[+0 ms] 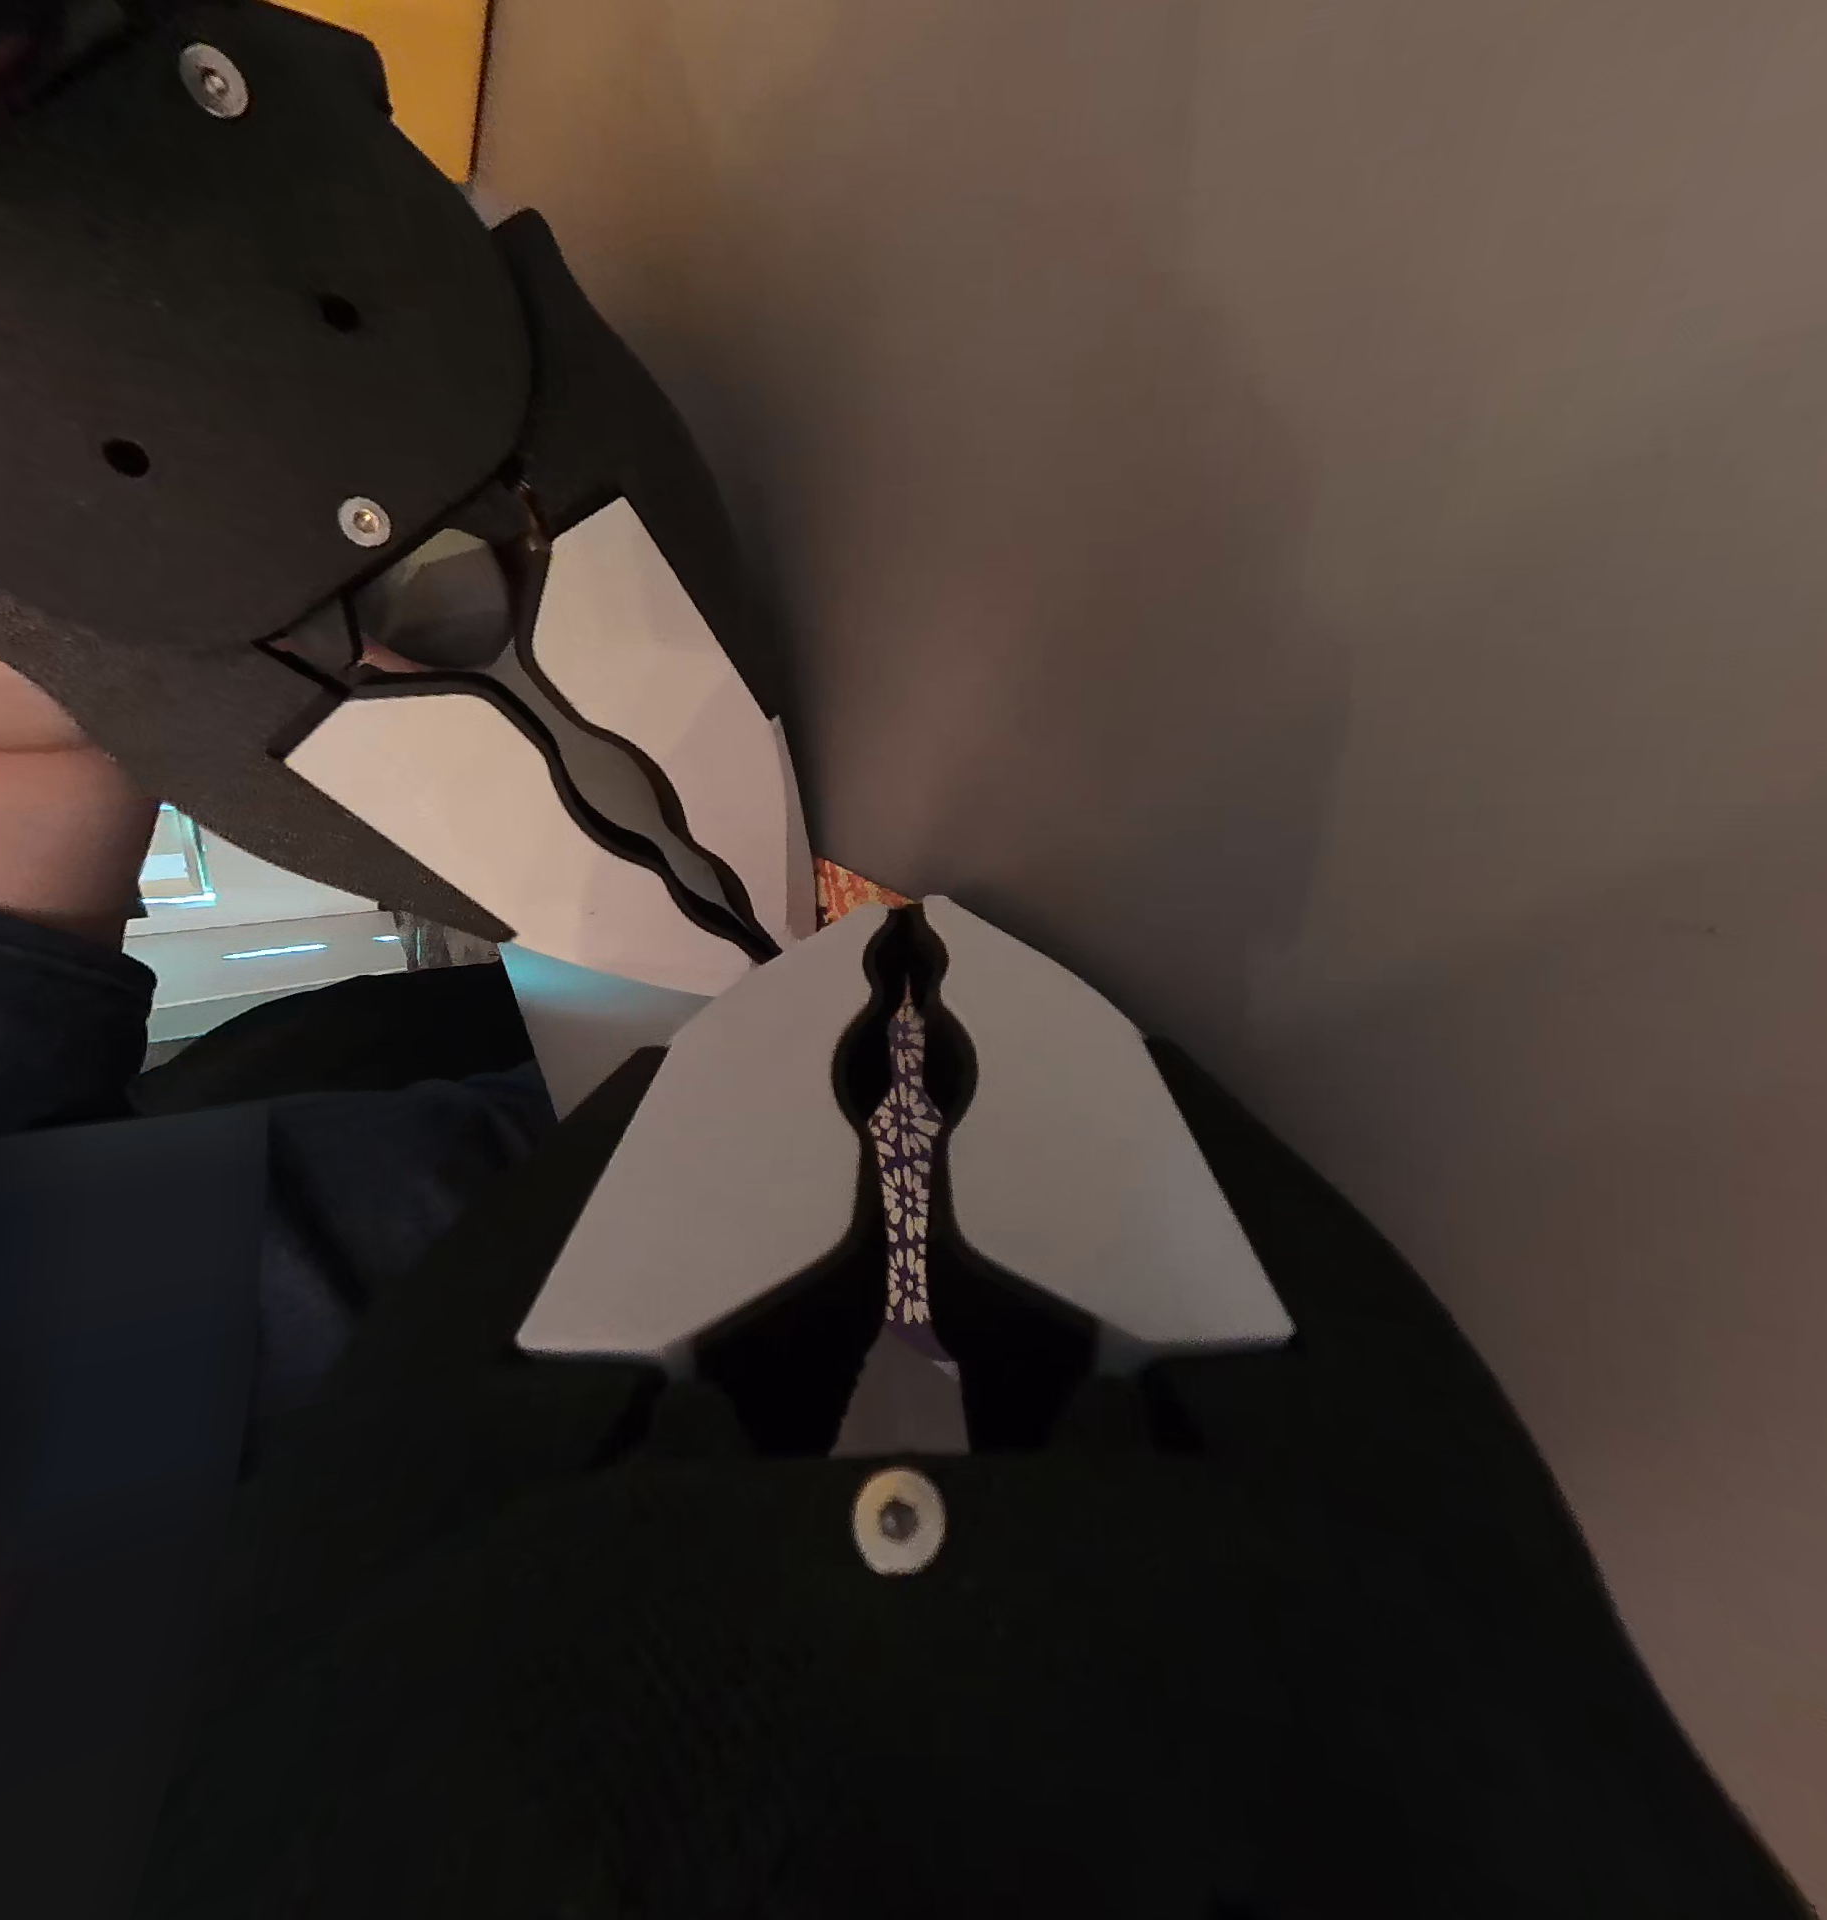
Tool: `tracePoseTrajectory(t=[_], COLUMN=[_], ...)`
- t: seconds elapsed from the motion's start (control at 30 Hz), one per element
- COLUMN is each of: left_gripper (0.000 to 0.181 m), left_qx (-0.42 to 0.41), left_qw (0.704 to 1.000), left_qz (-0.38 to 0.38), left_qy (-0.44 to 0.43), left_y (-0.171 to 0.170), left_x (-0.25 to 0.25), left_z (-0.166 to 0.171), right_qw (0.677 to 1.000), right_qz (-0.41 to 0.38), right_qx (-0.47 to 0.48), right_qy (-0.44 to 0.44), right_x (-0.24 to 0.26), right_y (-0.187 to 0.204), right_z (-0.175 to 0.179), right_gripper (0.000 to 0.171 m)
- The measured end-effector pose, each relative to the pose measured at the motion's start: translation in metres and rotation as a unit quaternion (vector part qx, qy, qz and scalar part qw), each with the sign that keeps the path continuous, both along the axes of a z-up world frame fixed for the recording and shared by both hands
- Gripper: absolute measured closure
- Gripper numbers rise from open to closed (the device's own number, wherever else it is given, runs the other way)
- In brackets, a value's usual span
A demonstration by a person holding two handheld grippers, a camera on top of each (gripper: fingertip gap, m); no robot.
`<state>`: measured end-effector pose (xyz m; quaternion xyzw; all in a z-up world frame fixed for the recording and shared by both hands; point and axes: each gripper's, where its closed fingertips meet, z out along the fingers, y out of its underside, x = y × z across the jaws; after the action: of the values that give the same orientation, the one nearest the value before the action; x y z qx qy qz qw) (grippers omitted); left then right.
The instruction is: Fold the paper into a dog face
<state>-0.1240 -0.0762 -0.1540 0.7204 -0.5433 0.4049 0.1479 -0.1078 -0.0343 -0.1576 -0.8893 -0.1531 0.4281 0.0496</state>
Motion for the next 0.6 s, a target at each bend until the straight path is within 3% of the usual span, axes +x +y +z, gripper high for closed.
tracePoseTrajectory(t=[0.6], left_gripper=[0.181], left_qx=[0.010], left_qw=[1.000], left_qz=[-0.004], left_qy=[0.006], left_y=[0.000], left_x=[0.000], left_z=[0.000], right_qw=[1.000], right_qz=[-0.023], right_qx=[-0.004], right_qy=[0.016], right_x=[0.013], right_y=[0.007], right_z=[0.000], right_gripper=[0.169])
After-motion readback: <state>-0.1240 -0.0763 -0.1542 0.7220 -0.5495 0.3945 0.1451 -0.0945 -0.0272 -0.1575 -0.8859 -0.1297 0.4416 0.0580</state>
